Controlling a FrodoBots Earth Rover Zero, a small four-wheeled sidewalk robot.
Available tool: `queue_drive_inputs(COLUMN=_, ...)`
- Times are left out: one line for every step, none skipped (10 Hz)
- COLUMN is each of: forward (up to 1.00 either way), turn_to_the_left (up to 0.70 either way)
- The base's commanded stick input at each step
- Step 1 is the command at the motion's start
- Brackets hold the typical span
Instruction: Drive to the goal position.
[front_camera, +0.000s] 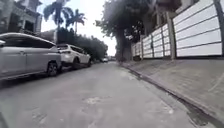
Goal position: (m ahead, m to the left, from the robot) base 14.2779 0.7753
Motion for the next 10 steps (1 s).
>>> queue_drive_inputs(forward=0.70, turn_to_the_left=0.00)
queue_drive_inputs(forward=0.70, turn_to_the_left=0.00)
queue_drive_inputs(forward=0.70, turn_to_the_left=0.00)
queue_drive_inputs(forward=0.70, turn_to_the_left=0.00)
queue_drive_inputs(forward=0.70, turn_to_the_left=0.00)
queue_drive_inputs(forward=0.70, turn_to_the_left=0.00)
queue_drive_inputs(forward=0.70, turn_to_the_left=0.00)
queue_drive_inputs(forward=0.70, turn_to_the_left=0.00)
queue_drive_inputs(forward=0.70, turn_to_the_left=0.00)
queue_drive_inputs(forward=0.70, turn_to_the_left=0.00)
